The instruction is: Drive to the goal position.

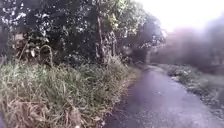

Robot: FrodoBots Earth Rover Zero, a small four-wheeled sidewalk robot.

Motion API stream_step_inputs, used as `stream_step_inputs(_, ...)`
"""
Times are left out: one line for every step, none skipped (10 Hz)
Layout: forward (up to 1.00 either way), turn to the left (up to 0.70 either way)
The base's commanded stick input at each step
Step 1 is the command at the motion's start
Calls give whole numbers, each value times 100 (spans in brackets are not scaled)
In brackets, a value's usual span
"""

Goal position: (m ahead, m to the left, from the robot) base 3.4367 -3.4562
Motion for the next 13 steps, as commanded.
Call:
stream_step_inputs(0,-85)
stream_step_inputs(0,-81)
stream_step_inputs(0,-25)
stream_step_inputs(34,0)
stream_step_inputs(85,0)
stream_step_inputs(85,0)
stream_step_inputs(85,0)
stream_step_inputs(85,0)
stream_step_inputs(85,0)
stream_step_inputs(85,0)
stream_step_inputs(85,0)
stream_step_inputs(85,0)
stream_step_inputs(85,-27)
